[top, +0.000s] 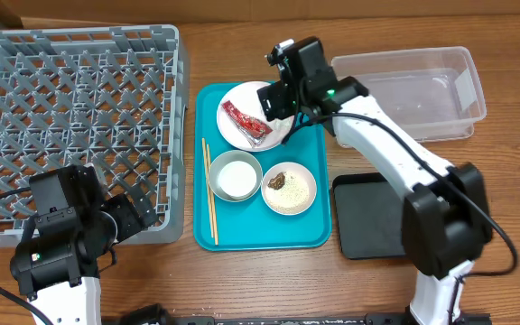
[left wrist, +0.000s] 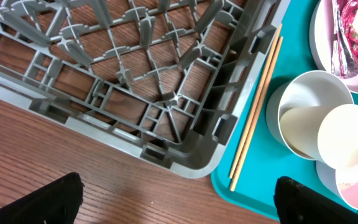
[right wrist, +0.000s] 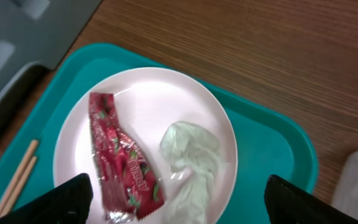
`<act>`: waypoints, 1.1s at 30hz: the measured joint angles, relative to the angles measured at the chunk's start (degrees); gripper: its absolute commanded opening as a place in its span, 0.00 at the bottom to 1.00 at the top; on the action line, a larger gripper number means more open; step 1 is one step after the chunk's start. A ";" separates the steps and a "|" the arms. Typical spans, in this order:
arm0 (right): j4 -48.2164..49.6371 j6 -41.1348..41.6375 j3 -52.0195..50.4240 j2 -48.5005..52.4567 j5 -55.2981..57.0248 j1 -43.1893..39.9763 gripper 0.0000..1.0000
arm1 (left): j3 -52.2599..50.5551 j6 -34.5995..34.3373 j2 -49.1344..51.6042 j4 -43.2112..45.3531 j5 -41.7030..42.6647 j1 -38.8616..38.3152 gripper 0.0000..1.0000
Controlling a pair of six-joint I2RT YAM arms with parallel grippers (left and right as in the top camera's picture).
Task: Sort waste into correct bins and load items into the dishwasher
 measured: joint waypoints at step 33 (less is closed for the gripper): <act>1.49 0.09 0.22 9.16 3.80 1.55 0.04 | 0.20 0.02 0.04 -0.02 0.00 0.00 1.00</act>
